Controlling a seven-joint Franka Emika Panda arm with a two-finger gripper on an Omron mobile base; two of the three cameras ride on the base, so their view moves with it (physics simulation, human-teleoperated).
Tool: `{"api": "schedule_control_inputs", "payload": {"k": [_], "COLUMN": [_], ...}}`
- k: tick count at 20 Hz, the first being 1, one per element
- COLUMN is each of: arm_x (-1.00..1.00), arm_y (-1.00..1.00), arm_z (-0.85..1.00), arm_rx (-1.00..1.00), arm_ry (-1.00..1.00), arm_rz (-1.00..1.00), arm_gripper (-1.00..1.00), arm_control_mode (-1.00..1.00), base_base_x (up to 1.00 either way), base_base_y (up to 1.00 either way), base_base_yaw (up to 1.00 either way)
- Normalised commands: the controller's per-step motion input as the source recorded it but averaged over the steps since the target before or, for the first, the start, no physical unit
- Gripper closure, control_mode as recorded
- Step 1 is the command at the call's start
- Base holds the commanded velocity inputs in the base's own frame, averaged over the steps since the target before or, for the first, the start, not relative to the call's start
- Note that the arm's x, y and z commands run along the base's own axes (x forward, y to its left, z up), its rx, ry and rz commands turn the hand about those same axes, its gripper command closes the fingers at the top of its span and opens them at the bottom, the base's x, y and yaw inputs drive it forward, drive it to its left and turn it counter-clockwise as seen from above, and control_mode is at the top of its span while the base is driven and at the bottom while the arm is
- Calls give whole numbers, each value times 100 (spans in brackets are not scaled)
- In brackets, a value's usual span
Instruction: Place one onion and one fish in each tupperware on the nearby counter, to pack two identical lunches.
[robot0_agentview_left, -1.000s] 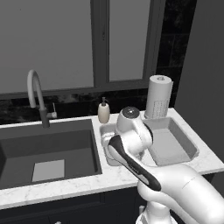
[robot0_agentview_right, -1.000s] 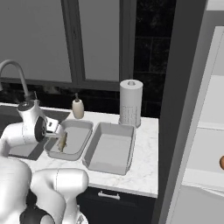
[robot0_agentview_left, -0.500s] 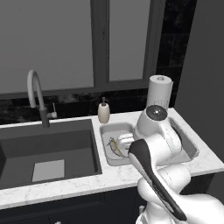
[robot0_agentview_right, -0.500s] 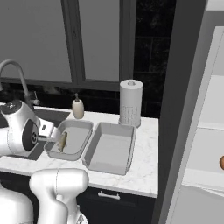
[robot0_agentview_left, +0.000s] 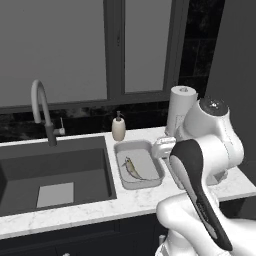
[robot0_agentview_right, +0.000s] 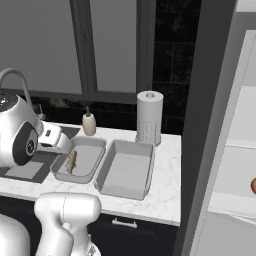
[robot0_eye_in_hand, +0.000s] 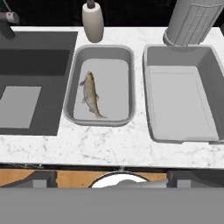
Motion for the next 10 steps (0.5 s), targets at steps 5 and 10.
{"api": "schedule_control_inputs", "payload": {"k": [5, 10], "arm_x": [-55, -63], "arm_y": [-47, -35], "arm_z": [22, 32], "arm_rx": [2, 1], "arm_ry": [-3, -6], "arm_rz": [0, 0], "arm_gripper": [-100, -100], "arm_control_mode": [-100, -100], "base_base_x": [0, 0], "base_base_y": [0, 0], "base_base_yaw": [0, 0]}}
